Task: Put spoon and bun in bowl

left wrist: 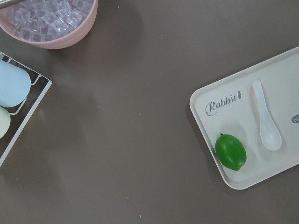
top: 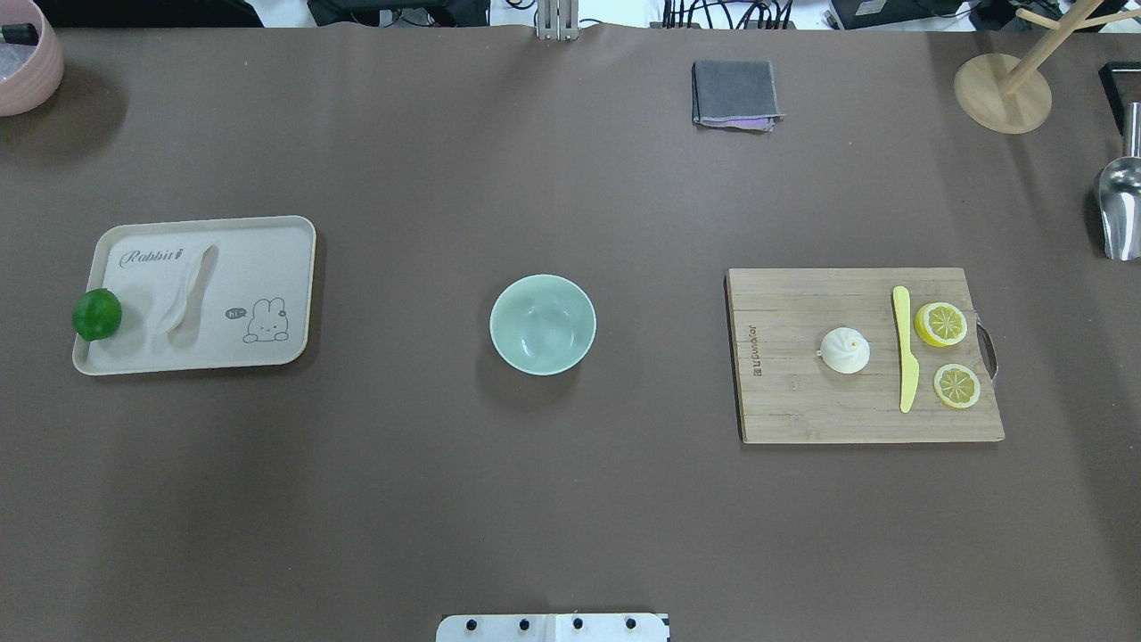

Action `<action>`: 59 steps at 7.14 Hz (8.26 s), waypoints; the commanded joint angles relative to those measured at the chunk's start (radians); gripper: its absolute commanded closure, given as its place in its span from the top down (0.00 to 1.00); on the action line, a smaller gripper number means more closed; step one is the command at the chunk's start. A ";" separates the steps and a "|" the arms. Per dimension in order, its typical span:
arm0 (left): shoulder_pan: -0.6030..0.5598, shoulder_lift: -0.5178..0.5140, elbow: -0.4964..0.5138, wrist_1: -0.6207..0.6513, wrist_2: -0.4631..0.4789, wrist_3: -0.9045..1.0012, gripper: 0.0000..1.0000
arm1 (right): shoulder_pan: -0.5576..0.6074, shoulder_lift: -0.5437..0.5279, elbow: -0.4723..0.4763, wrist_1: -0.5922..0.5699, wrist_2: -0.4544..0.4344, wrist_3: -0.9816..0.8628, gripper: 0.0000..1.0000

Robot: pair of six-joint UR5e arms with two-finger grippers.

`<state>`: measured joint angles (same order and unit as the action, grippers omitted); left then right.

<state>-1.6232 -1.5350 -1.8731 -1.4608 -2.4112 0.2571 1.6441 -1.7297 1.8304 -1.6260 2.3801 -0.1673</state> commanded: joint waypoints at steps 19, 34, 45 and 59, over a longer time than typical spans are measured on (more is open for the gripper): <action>0.354 -0.172 -0.031 -0.204 0.023 -0.702 0.97 | -0.529 0.142 0.184 0.295 -0.104 0.897 0.93; 0.545 -0.307 0.049 -0.207 0.136 -0.892 0.95 | -0.922 0.391 0.036 0.307 -0.285 1.147 0.00; 0.647 -0.294 0.097 -0.268 0.246 -0.949 0.95 | -1.068 0.926 -0.186 0.218 -0.452 1.557 1.00; 0.684 -0.263 0.384 -0.556 0.259 -0.950 0.41 | -0.748 0.515 0.081 0.210 -0.230 1.307 0.99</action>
<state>-0.9411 -1.7991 -1.4864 -2.0160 -2.1510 -0.6910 0.8911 -1.2162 1.9121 -1.4158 2.1489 1.1397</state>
